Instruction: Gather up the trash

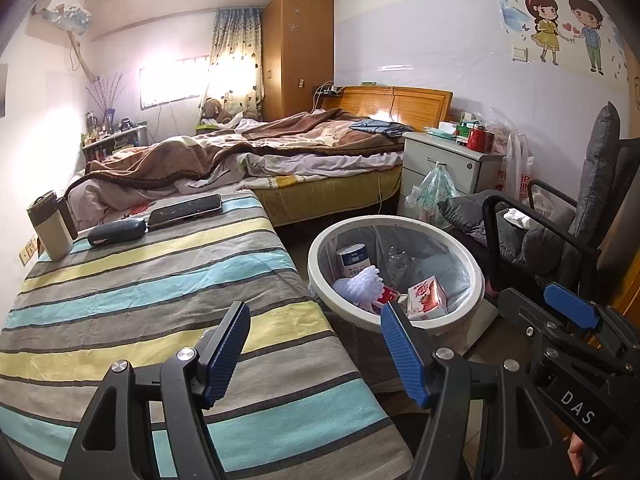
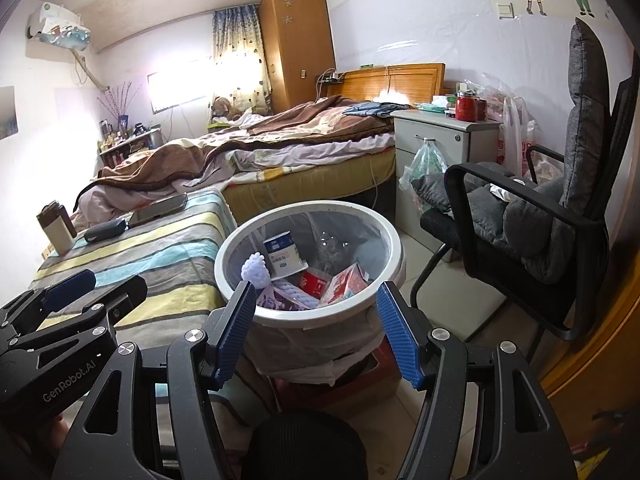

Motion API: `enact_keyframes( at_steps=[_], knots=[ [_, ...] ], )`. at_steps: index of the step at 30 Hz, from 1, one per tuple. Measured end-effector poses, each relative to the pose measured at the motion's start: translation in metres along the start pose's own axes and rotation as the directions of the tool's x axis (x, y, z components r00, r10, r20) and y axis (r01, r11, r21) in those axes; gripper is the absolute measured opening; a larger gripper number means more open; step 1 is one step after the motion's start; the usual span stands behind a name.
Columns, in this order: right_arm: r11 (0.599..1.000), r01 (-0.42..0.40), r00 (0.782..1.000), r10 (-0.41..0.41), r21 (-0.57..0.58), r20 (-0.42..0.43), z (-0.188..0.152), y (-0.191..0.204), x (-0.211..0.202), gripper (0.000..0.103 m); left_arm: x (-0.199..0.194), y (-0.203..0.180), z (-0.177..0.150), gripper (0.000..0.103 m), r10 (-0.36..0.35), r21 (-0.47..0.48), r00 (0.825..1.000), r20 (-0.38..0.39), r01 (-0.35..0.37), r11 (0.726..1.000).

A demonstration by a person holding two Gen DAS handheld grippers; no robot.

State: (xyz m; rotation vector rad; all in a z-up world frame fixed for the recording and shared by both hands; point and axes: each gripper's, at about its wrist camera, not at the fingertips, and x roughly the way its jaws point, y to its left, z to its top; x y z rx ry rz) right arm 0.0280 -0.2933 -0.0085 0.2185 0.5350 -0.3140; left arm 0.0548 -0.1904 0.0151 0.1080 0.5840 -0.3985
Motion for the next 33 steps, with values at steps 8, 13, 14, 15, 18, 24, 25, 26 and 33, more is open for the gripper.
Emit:
enact_keyframes(
  at_steps=[8, 13, 14, 15, 18, 24, 25, 26, 33],
  knots=[
    [1.000, 0.000, 1.000, 0.000, 0.000, -0.002, 0.0000, 0.0000, -0.0012, 0.065, -0.0010, 0.0000, 0.0006, 0.068, 0.000, 0.000, 1.000, 0.005, 0.000, 1.000],
    [1.000, 0.003, 1.000, -0.003, 0.001, -0.004, 0.0008, -0.0002, -0.0027, 0.065, -0.0011, 0.0004, 0.0004, 0.068, 0.000, 0.000, 1.000, 0.005, 0.000, 1.000],
    [1.000, 0.002, 1.000, -0.002, 0.003, -0.006, 0.0008, -0.0002, -0.0026, 0.065, -0.0010, 0.0004, 0.0005, 0.068, 0.000, 0.000, 1.000, 0.006, 0.000, 1.000],
    [1.000, 0.002, 1.000, -0.002, 0.004, -0.006, 0.0009, -0.0003, -0.0029, 0.065, -0.0006, 0.0003, 0.0005, 0.068, 0.001, 0.001, 1.000, 0.005, -0.001, 1.000],
    [1.000, 0.006, 1.000, -0.006, 0.007, -0.008, 0.0015, -0.0010, -0.0027, 0.065, -0.0023, 0.0008, 0.0000, 0.068, 0.002, -0.001, 1.000, 0.004, -0.002, 1.000],
    [1.000, 0.007, 1.000, -0.007, 0.006, -0.009, 0.0012, -0.0011, -0.0017, 0.065, -0.0031, 0.0011, -0.0003, 0.068, 0.004, 0.000, 1.000, 0.004, -0.004, 1.000],
    [1.000, 0.007, 1.000, -0.007, 0.006, -0.009, 0.0014, -0.0010, -0.0020, 0.065, -0.0029, 0.0016, -0.0004, 0.068, 0.004, 0.000, 1.000, 0.002, -0.004, 1.000],
    [1.000, 0.008, 1.000, -0.008, 0.006, -0.009, 0.0012, -0.0012, -0.0017, 0.065, -0.0034, 0.0018, -0.0005, 0.068, 0.003, -0.001, 1.000, 0.002, -0.003, 1.000],
    [1.000, 0.008, 1.000, -0.008, 0.008, -0.010, 0.0012, -0.0019, -0.0016, 0.065, -0.0046, 0.0018, -0.0001, 0.068, 0.004, 0.000, 1.000, 0.002, -0.004, 1.000]
  ],
)
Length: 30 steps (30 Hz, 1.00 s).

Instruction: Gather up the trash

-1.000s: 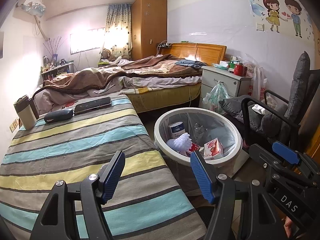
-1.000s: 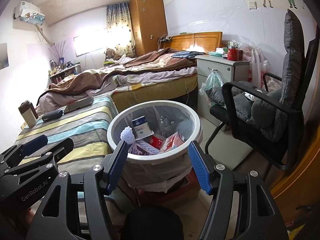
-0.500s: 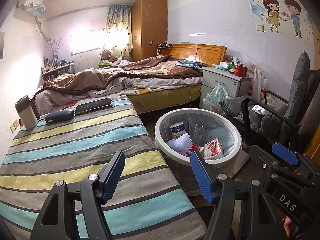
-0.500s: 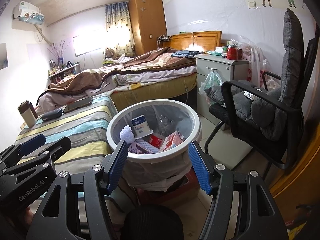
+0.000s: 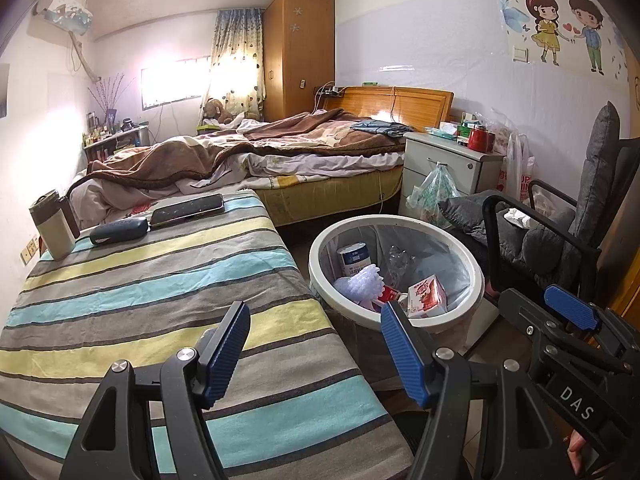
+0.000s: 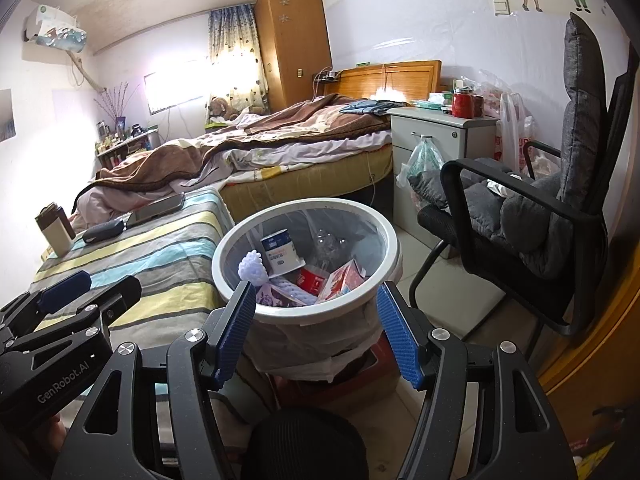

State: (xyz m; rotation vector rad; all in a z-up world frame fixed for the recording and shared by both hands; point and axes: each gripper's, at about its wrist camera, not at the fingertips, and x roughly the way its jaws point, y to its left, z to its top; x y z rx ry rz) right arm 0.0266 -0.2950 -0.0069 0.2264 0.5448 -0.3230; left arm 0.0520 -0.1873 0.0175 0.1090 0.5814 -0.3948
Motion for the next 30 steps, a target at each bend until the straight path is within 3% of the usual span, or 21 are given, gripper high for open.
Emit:
enact_keyframes(
  at_steps=[30],
  knots=[
    [1.000, 0.002, 1.000, -0.002, 0.005, -0.004, -0.0011, 0.0009, -0.0001, 0.065, -0.0013, -0.0006, -0.0024, 0.068, 0.005, -0.002, 1.000, 0.008, -0.005, 1.000]
  ],
)
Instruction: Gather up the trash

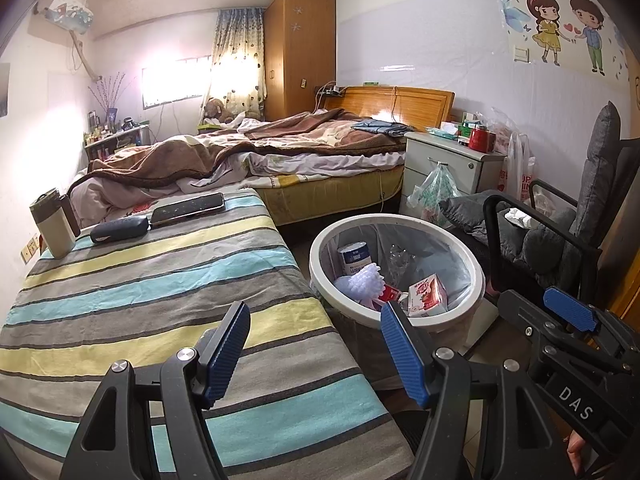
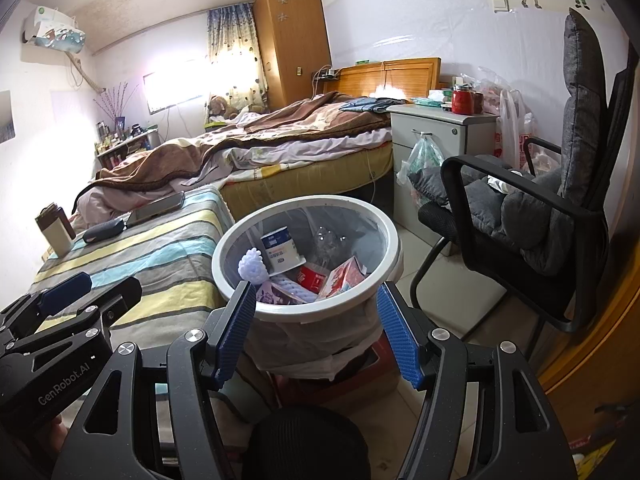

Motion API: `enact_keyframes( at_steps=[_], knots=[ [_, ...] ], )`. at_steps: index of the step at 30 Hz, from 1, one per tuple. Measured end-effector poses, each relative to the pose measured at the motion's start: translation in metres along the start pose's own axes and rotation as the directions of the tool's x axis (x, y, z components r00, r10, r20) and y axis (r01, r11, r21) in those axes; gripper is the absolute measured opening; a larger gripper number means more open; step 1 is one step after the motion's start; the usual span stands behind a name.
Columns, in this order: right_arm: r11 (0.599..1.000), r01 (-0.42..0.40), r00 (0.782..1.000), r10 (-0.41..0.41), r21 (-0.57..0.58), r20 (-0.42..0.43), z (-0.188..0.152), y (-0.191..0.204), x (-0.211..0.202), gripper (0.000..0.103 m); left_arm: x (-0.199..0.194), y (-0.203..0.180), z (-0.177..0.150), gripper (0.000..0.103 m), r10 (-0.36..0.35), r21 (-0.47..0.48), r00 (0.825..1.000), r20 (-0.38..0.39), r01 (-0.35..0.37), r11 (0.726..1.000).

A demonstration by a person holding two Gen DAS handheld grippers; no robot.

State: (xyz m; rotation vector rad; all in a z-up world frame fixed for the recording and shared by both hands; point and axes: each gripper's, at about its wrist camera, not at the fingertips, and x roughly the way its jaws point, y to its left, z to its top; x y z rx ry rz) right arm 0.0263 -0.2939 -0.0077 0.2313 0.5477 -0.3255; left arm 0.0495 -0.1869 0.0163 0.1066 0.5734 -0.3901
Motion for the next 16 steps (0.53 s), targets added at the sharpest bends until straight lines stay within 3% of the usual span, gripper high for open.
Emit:
enact_keyframes(
  at_steps=[16],
  knots=[
    [1.000, -0.001, 1.000, 0.001, -0.001, 0.003, 0.0002, -0.0007, -0.0004, 0.065, 0.0011, -0.0028, -0.0008, 0.068, 0.001, 0.004, 1.000, -0.005, -0.001, 1.000]
  ],
)
